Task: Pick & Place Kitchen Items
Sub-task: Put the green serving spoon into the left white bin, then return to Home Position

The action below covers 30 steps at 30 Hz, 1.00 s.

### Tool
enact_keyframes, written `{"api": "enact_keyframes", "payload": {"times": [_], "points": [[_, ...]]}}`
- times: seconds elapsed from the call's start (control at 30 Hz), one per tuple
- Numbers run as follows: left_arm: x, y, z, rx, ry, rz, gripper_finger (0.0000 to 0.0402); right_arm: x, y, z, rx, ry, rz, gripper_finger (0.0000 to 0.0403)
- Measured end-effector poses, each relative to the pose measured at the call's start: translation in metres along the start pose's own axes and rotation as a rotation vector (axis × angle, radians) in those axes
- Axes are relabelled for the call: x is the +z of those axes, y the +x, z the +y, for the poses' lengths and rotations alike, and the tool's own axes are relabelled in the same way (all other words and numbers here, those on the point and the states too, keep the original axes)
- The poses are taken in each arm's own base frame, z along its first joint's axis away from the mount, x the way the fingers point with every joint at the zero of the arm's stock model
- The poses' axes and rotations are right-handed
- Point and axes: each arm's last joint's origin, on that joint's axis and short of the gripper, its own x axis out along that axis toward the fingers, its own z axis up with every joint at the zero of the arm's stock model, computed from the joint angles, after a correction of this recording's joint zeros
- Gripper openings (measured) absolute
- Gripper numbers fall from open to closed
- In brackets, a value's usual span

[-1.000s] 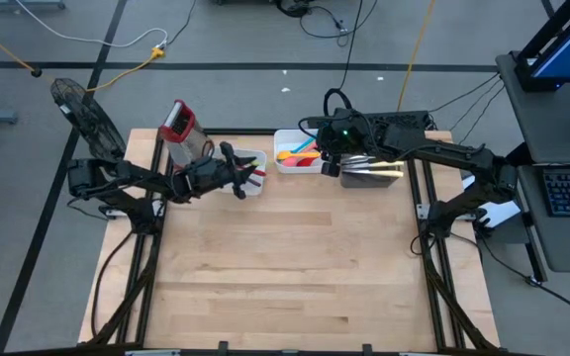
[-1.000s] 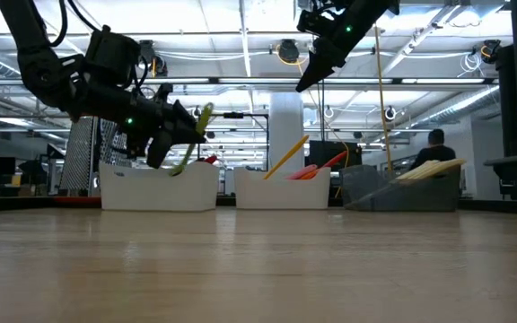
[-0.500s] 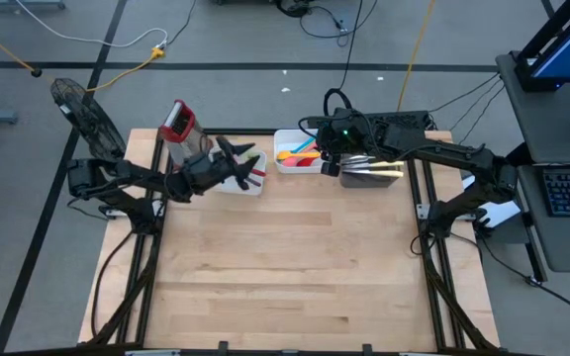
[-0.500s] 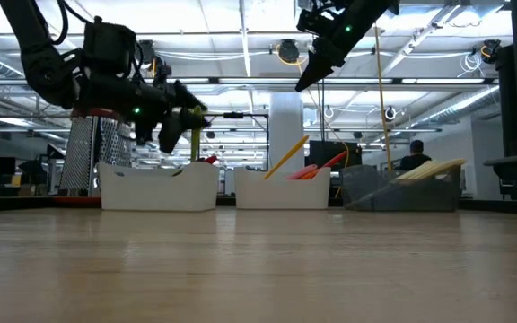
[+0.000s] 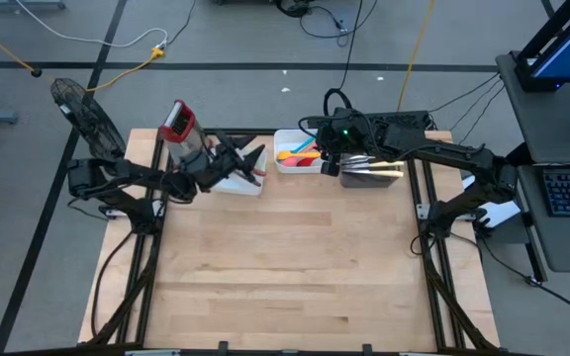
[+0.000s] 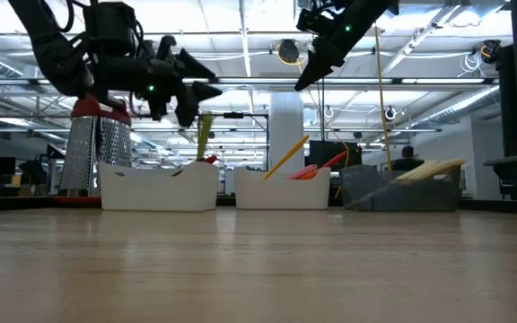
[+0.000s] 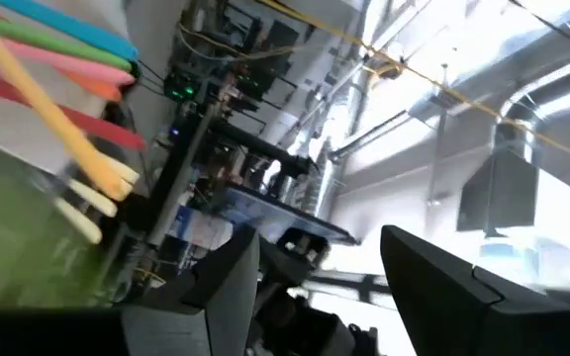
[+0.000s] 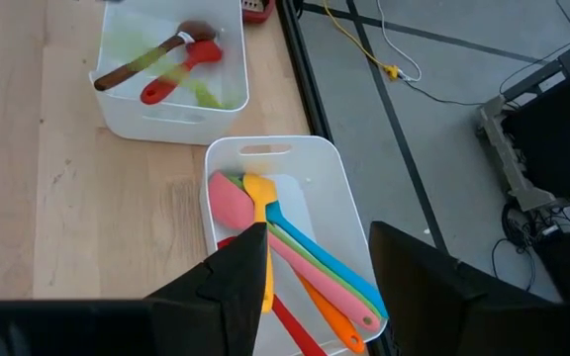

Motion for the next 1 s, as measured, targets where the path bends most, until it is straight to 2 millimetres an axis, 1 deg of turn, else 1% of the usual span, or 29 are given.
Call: {"api": "enact_keyframes", "payload": {"times": [0.13, 0.23, 0.3, 0.43, 0.53, 0.6, 0.77, 0.87, 1.0], "points": [[-0.013, 0.006, -0.016, -0.102, 0.018, 0.056, 0.0218, 0.0, 0.0, 0.0, 0.0, 0.0, 0.0, 0.0171], [-0.02, 0.007, -0.023, -0.118, 0.049, 0.069, 0.0218, 0.0, 0.0, 0.0, 0.0, 0.0, 0.0, 0.0171], [-0.025, 0.01, -0.034, -0.167, 0.071, 0.087, 0.0218, 0.0, 0.0, 0.0, 0.0, 0.0, 0.0, 0.0171], [-0.035, 0.009, -0.056, -0.252, 0.151, 0.098, 0.0218, 0.0, 0.0, 0.0, 0.0, 0.0, 0.0, 0.0171], [-0.044, 0.003, -0.073, -0.317, 0.27, 0.104, 0.0218, 0.0, 0.0, 0.0, 0.0, 0.0, 0.001, 0.0171], [-0.051, -0.003, -0.083, -0.366, 0.383, 0.119, 0.0218, 0.0, 0.0, 0.0, 0.0, -0.001, 0.001, 0.0171], [-0.069, -0.02, -0.097, -0.437, 0.756, 0.186, 0.0218, -0.001, 0.0, 0.0, 0.004, -0.007, 0.014, 0.0171], [-0.076, -0.03, -0.1, -0.385, 0.911, 0.193, 0.0218, -0.004, 0.0, 0.001, 0.012, -0.013, 0.036, 0.0171], [-0.076, -0.046, -0.094, -0.146, 1.07, 0.141, 0.0218, -0.006, 0.0, 0.002, 0.024, -0.018, 0.063, 0.0171]]}}
